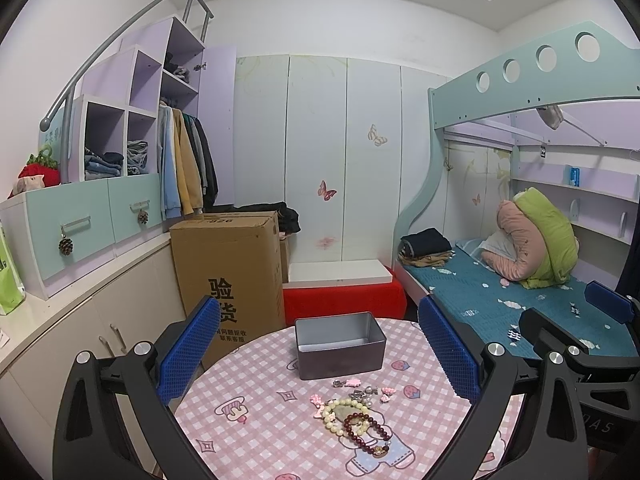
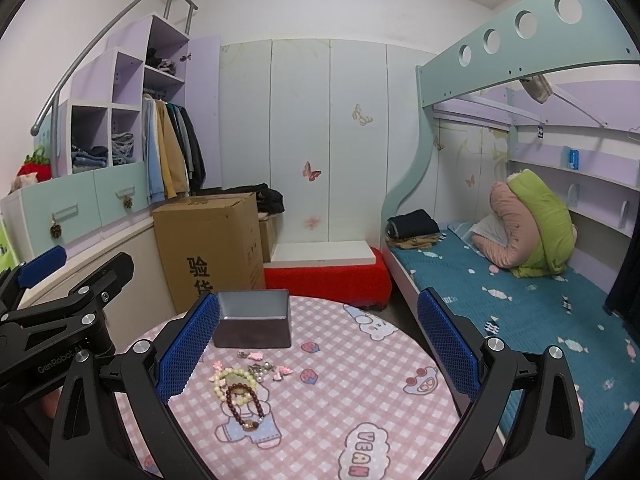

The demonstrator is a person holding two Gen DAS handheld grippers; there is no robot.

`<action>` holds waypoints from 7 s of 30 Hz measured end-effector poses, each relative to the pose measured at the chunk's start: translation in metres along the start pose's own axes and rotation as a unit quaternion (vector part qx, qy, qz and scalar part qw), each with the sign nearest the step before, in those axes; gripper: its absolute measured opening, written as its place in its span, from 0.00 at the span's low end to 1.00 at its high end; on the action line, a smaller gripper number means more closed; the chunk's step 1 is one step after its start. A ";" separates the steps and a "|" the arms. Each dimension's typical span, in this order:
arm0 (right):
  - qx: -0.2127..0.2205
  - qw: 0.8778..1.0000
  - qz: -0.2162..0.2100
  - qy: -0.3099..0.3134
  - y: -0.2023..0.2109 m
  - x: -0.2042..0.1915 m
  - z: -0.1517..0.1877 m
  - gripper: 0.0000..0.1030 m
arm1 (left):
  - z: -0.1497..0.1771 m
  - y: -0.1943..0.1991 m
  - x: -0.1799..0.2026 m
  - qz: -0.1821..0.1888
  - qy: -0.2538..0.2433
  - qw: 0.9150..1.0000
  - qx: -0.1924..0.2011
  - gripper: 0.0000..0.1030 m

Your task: Organize jewelry

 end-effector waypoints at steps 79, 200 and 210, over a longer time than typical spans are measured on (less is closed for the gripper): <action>-0.066 0.998 0.004 -0.019 -0.072 0.022 0.049 0.93 | 0.061 -0.065 -0.002 -0.003 0.010 0.993 -0.116 0.93; -0.237 0.960 -0.149 0.013 -0.178 -0.031 0.111 0.10 | 0.111 -0.118 0.011 0.190 0.035 0.952 -0.238 0.06; -0.191 0.969 -0.156 0.014 -0.225 -0.041 0.035 0.09 | 0.040 -0.180 0.022 0.191 0.022 0.958 -0.212 0.06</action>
Point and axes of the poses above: each gripper's, at about its wrist camera, not at the fingertips, and y roughly against the way its jaws point, x to its right, z to its underside, the point moved 10 cm from there along -y, roughly the way its jaws point, and after that the axes turned 5 degrees about -z, right-handed, at the moved point
